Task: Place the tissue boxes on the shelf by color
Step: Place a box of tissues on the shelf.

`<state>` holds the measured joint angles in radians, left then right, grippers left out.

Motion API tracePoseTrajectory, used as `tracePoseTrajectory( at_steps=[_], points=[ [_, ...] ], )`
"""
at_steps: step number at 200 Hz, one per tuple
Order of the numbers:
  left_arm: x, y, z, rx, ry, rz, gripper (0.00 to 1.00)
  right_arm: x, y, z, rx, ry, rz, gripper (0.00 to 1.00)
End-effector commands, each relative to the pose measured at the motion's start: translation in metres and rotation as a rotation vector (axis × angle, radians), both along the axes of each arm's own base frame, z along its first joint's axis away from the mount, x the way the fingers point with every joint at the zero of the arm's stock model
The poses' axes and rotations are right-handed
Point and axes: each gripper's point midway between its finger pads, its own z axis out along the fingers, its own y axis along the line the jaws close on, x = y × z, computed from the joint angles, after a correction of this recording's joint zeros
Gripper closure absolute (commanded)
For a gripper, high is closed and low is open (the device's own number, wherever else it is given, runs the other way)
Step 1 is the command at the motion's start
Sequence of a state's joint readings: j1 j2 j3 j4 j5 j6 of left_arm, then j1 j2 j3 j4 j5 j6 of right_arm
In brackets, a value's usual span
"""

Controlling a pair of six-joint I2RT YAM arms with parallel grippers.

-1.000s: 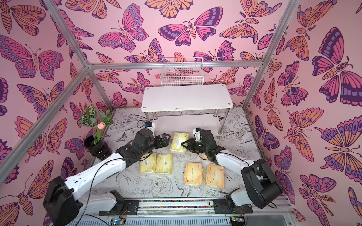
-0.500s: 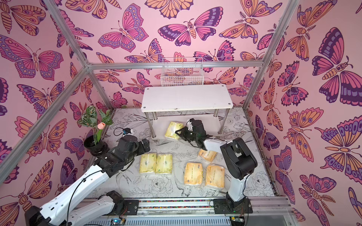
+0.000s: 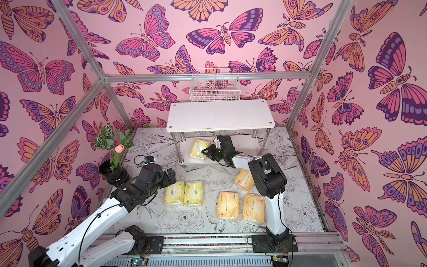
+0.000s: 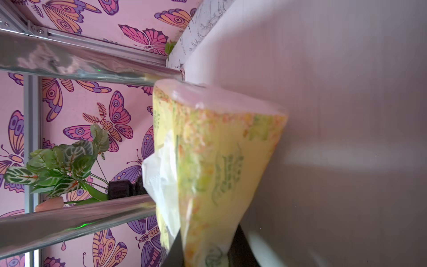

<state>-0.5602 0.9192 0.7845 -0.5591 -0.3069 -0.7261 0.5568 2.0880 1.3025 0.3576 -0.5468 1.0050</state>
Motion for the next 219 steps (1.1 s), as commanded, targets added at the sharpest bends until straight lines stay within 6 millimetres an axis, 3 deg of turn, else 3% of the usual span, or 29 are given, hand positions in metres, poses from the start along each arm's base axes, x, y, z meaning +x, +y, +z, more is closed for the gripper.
tracePoseTrajectory(
  at_steps=[1, 32, 57, 129, 219],
  points=[
    [-0.008, 0.006, -0.011, 0.014, 0.038, 0.008, 0.00, 0.000, 0.001, 0.002, -0.022, -0.009, 0.038, 0.72],
    [-0.008, 0.005, -0.011, 0.003, 0.043, 0.006, 0.00, -0.002, -0.009, 0.007, -0.040, -0.035, 0.021, 0.43],
    [-0.009, 0.004, -0.012, -0.003, 0.047, 0.002, 0.00, 0.000, -0.020, 0.016, -0.032, -0.055, -0.016, 0.35],
    [-0.011, 0.002, -0.012, -0.016, 0.051, -0.007, 0.00, 0.000, -0.027, 0.034, 0.001, -0.080, -0.055, 0.33],
    [-0.017, 0.004, -0.021, -0.027, 0.066, 0.001, 0.00, 0.026, -0.006, 0.036, 0.088, -0.039, -0.067, 0.34]
  ],
)
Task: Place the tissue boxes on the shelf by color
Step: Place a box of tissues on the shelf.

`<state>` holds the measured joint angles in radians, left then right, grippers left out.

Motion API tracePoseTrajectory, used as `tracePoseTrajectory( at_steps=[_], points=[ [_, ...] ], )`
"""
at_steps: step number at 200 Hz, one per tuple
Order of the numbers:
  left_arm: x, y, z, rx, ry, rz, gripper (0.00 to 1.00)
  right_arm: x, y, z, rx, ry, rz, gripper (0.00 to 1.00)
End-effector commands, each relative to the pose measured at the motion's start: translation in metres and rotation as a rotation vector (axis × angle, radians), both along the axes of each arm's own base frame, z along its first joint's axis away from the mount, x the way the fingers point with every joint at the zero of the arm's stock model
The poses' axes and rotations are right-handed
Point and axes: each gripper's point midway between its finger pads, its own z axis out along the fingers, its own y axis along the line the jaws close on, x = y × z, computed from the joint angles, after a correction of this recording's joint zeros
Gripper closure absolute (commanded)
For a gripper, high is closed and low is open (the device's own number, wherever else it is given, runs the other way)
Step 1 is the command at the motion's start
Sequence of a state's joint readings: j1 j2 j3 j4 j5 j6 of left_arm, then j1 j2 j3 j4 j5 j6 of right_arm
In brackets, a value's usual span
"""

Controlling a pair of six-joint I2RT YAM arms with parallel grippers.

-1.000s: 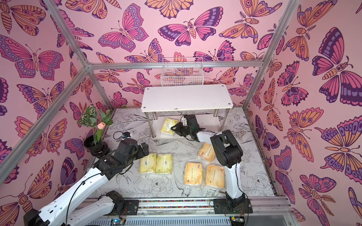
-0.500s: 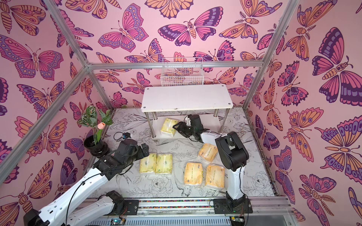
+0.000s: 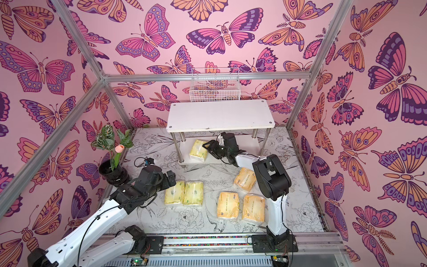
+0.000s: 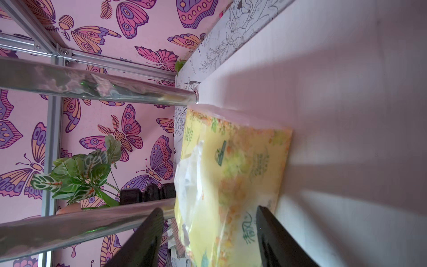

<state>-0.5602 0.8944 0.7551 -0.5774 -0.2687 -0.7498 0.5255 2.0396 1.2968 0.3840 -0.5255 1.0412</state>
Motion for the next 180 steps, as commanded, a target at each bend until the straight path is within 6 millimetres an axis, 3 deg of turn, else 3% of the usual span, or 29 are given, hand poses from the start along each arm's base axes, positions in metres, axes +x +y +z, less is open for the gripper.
tracePoseTrajectory(
  at_steps=[1, 72, 114, 152, 180],
  points=[
    [-0.007, 0.005, -0.011, 0.001, 0.030, 0.012, 0.00, 0.011, 0.009, 0.008, 0.048, -0.005, -0.003, 0.34],
    [-0.009, 0.005, -0.016, -0.006, 0.045, 0.013, 0.00, 0.028, 0.019, 0.009, 0.102, 0.014, -0.022, 0.34],
    [-0.010, 0.005, -0.016, -0.007, 0.044, 0.011, 0.00, 0.026, 0.018, 0.010, 0.116, 0.012, -0.027, 0.35],
    [-0.009, 0.004, -0.011, -0.005, 0.030, -0.002, 0.00, 0.007, 0.002, 0.027, 0.119, -0.029, -0.053, 0.34],
    [-0.011, 0.000, -0.007, -0.020, 0.025, -0.030, 0.00, -0.029, -0.014, 0.039, 0.088, -0.063, -0.046, 0.34]
  ],
)
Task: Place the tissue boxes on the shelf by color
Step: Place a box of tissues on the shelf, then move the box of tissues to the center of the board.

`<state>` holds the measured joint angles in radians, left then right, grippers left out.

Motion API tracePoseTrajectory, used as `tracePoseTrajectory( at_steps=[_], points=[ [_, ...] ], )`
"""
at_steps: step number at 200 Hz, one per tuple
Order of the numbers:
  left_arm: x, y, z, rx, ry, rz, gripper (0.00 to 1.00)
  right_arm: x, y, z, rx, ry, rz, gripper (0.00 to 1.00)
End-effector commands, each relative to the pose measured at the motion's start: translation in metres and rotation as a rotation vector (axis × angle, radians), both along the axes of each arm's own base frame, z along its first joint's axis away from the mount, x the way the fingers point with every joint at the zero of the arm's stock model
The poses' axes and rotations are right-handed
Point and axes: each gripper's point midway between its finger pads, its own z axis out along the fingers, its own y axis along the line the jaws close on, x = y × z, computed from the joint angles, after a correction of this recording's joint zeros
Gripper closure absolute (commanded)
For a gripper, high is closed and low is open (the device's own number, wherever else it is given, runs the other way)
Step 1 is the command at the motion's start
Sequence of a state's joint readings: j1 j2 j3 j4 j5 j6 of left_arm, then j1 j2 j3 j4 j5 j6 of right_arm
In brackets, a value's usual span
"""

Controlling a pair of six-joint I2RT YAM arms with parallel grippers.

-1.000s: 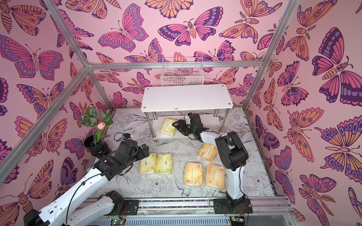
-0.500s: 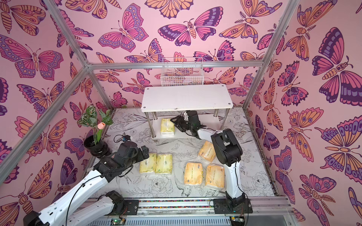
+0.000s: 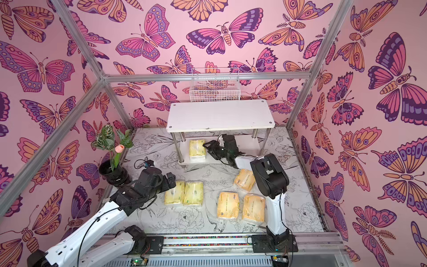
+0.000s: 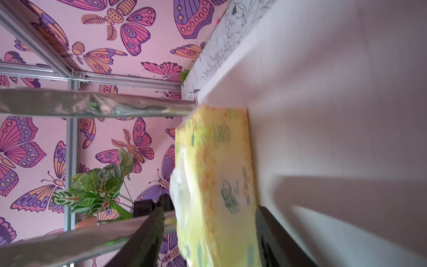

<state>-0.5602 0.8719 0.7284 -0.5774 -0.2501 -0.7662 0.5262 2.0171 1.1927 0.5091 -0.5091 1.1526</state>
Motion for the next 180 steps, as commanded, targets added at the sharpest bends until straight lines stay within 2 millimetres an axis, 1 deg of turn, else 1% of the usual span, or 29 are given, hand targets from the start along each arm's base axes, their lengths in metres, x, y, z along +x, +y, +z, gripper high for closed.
tracePoseTrajectory(
  at_steps=[1, 17, 19, 22, 27, 29, 33, 40, 43, 44, 48, 63, 71, 76, 94, 111, 128, 165, 172, 174, 180],
  points=[
    [-0.006, 0.000, 0.000, -0.002, 0.011, -0.030, 0.00, -0.022, -0.007, 0.047, 0.020, -0.118, 0.005, 0.34],
    [-0.008, -0.004, -0.001, -0.022, 0.020, -0.045, 0.00, -0.053, -0.013, 0.050, -0.036, -0.139, 0.034, 0.33],
    [-0.008, -0.004, -0.002, -0.023, 0.023, -0.047, 0.00, -0.057, -0.015, 0.046, -0.050, -0.137, 0.038, 0.33],
    [-0.009, -0.005, -0.002, -0.028, 0.026, -0.051, 0.00, -0.064, -0.015, 0.049, -0.060, -0.144, 0.047, 0.33],
    [-0.010, -0.007, -0.003, -0.034, 0.033, -0.058, 0.00, -0.075, -0.016, 0.047, -0.087, -0.149, 0.063, 0.33],
    [-0.011, -0.008, -0.004, -0.037, 0.035, -0.061, 0.00, -0.079, -0.017, 0.049, -0.093, -0.157, 0.068, 0.33],
    [-0.011, -0.009, -0.004, -0.043, 0.041, -0.068, 0.00, -0.089, -0.018, 0.044, -0.122, -0.153, 0.081, 0.32],
    [-0.013, -0.013, -0.006, -0.053, 0.054, -0.084, 0.00, -0.105, -0.020, 0.043, -0.166, -0.158, 0.102, 0.32],
    [-0.014, -0.014, -0.007, -0.057, 0.060, -0.090, 0.00, -0.111, -0.021, 0.037, -0.191, -0.151, 0.116, 0.31],
    [-0.014, -0.015, -0.008, -0.059, 0.063, -0.092, 0.00, -0.114, -0.021, 0.041, -0.192, -0.162, 0.120, 0.31],
    [-0.015, -0.017, -0.010, -0.064, 0.073, -0.101, 0.00, -0.124, -0.021, 0.044, -0.216, -0.180, 0.138, 0.31],
    [-0.019, -0.024, -0.016, -0.081, 0.107, -0.129, 0.00, -0.161, -0.021, 0.030, -0.362, -0.193, 0.221, 0.28],
    [-0.022, -0.026, -0.020, -0.086, 0.122, -0.137, 0.00, -0.177, -0.024, 0.022, -0.451, -0.203, 0.259, 0.26],
    [-0.023, -0.027, -0.021, -0.088, 0.127, -0.141, 0.00, -0.192, -0.024, 0.017, -0.519, -0.222, 0.298, 0.25],
    [-0.026, -0.028, -0.024, -0.091, 0.134, -0.143, 0.00, -0.226, -0.029, -0.001, -0.690, -0.266, 0.379, 0.20],
    [-0.027, -0.027, -0.026, -0.095, 0.136, -0.131, 0.00, -0.250, -0.031, -0.017, -0.829, -0.307, 0.440, 0.18],
    [-0.027, -0.026, -0.027, -0.095, 0.136, -0.120, 0.00, -0.265, -0.031, -0.031, -0.924, -0.332, 0.476, 0.16],
    [-0.025, -0.020, -0.025, -0.096, 0.125, -0.072, 0.00, -0.287, -0.024, -0.058, -1.066, -0.376, 0.540, 0.15],
    [-0.024, -0.020, -0.025, -0.094, 0.123, -0.070, 0.00, -0.289, -0.023, -0.058, -1.079, -0.388, 0.546, 0.16],
    [-0.024, -0.020, -0.025, -0.094, 0.124, -0.070, 0.00, -0.291, -0.023, -0.066, -1.100, -0.380, 0.557, 0.16],
    [-0.023, -0.020, -0.024, -0.094, 0.124, -0.069, 0.00, -0.292, -0.022, -0.072, -1.120, -0.382, 0.569, 0.15]
  ],
)
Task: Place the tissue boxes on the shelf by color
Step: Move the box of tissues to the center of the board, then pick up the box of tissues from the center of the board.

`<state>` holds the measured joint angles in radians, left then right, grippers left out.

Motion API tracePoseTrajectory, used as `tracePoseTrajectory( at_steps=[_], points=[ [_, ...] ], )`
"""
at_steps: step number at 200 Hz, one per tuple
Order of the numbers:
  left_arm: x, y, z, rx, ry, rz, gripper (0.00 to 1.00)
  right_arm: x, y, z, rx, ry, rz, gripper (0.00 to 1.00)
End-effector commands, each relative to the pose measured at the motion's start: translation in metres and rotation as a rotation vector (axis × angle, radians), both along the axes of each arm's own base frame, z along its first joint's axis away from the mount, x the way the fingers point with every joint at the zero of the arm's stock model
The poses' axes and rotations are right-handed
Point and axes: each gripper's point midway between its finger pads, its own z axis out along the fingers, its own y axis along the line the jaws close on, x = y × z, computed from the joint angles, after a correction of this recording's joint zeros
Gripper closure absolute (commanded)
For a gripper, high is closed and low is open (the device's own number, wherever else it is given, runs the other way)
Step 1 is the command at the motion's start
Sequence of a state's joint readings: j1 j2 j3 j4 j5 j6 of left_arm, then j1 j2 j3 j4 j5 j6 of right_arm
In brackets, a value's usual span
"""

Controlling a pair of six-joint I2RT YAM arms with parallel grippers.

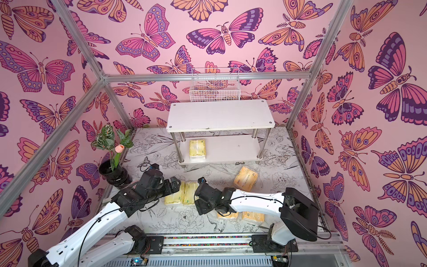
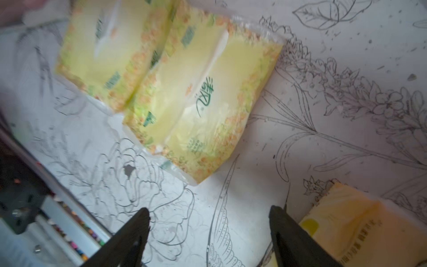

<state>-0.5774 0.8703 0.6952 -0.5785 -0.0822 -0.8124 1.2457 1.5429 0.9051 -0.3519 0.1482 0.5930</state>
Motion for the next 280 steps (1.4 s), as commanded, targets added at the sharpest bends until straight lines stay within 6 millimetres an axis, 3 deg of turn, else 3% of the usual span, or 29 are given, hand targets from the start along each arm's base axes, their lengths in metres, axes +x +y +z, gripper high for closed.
tracePoseTrajectory(
  at_steps=[1, 34, 77, 126, 181, 204, 238, 242, 280],
  points=[
    [-0.004, 0.007, -0.007, 0.025, 0.020, 0.027, 0.00, 0.002, -0.006, -0.012, -0.137, -0.086, 0.021, 0.15],
    [-0.002, 0.006, -0.008, 0.031, 0.027, 0.028, 0.00, 0.006, 0.004, -0.026, -0.177, -0.113, 0.020, 0.15],
    [-0.003, 0.007, -0.011, 0.031, 0.035, 0.033, 0.00, 0.032, 0.002, -0.027, -0.236, -0.218, -0.074, 0.15],
    [-0.005, -0.001, -0.015, 0.027, 0.058, -0.006, 0.00, 0.064, -0.018, -0.023, -0.239, -0.242, -0.219, 0.15],
    [0.012, -0.030, -0.018, 0.031, 0.048, -0.139, 0.00, 0.097, -0.040, -0.010, -0.130, -0.181, -0.373, 0.15],
    [0.028, -0.044, -0.020, 0.062, 0.028, -0.208, 0.00, 0.092, -0.044, -0.001, -0.072, -0.147, -0.382, 0.15],
    [0.052, -0.071, -0.017, 0.078, -0.028, -0.329, 0.00, 0.068, -0.044, 0.012, 0.083, -0.052, -0.367, 0.15],
    [0.055, -0.074, -0.028, 0.094, -0.002, -0.342, 0.00, 0.065, -0.043, 0.012, 0.106, -0.039, -0.362, 0.15],
    [0.073, -0.087, -0.045, 0.132, 0.023, -0.392, 0.00, 0.036, -0.040, 0.023, 0.309, 0.055, -0.306, 0.15]
  ],
)
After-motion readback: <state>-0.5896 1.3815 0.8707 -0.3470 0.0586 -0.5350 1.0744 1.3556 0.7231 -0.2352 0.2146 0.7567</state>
